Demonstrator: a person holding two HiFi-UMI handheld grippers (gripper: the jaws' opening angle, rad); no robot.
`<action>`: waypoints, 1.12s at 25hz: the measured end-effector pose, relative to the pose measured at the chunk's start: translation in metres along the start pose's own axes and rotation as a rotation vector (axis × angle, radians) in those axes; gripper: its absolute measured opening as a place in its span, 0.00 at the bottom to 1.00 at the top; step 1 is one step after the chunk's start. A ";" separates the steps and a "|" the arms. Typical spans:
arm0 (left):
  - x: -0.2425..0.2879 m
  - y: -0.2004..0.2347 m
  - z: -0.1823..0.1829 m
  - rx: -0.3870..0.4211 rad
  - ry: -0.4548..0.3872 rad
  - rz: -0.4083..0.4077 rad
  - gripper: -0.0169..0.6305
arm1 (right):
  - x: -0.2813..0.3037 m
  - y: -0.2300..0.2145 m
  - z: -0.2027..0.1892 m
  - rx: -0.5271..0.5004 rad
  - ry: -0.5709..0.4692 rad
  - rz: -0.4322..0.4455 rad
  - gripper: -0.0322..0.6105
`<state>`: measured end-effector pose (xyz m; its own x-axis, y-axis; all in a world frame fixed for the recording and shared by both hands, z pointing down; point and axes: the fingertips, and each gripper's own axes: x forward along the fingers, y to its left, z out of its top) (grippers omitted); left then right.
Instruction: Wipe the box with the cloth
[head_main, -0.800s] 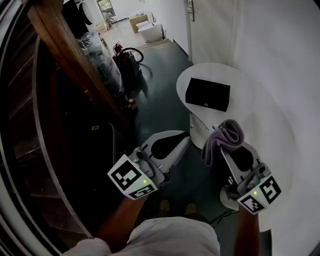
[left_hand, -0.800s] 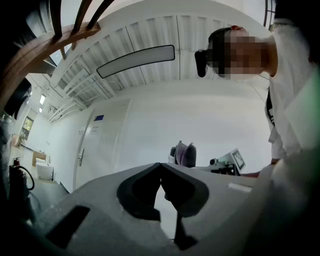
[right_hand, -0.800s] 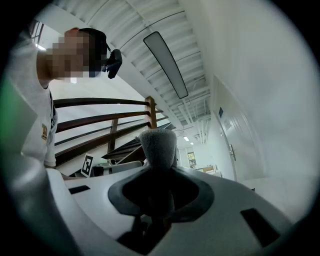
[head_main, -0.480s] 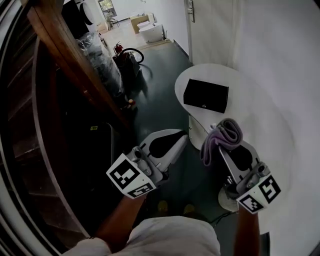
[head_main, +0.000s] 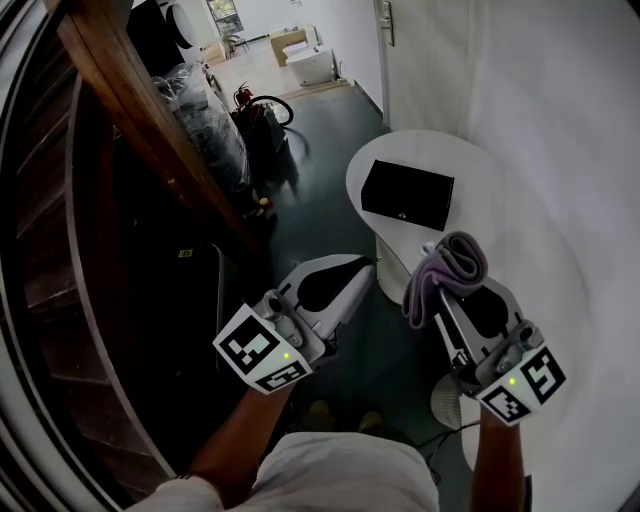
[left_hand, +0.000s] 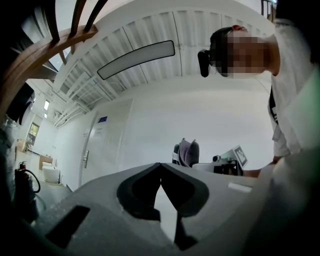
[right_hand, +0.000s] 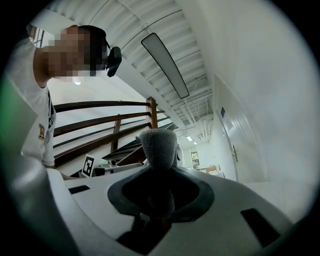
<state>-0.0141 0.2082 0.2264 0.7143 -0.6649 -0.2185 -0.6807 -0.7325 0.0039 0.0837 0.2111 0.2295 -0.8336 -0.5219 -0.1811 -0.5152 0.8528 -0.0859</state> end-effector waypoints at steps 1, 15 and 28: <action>0.003 0.000 0.000 0.000 0.000 0.003 0.05 | -0.001 -0.004 0.001 0.001 0.000 -0.001 0.20; 0.025 0.053 -0.008 -0.005 -0.009 0.000 0.05 | 0.033 -0.040 -0.009 -0.003 0.027 -0.035 0.20; 0.074 0.179 -0.010 0.022 -0.016 -0.085 0.05 | 0.135 -0.113 -0.015 -0.027 0.048 -0.143 0.20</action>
<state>-0.0818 0.0264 0.2204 0.7669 -0.5981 -0.2327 -0.6215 -0.7826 -0.0367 0.0259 0.0440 0.2293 -0.7598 -0.6386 -0.1215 -0.6336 0.7694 -0.0813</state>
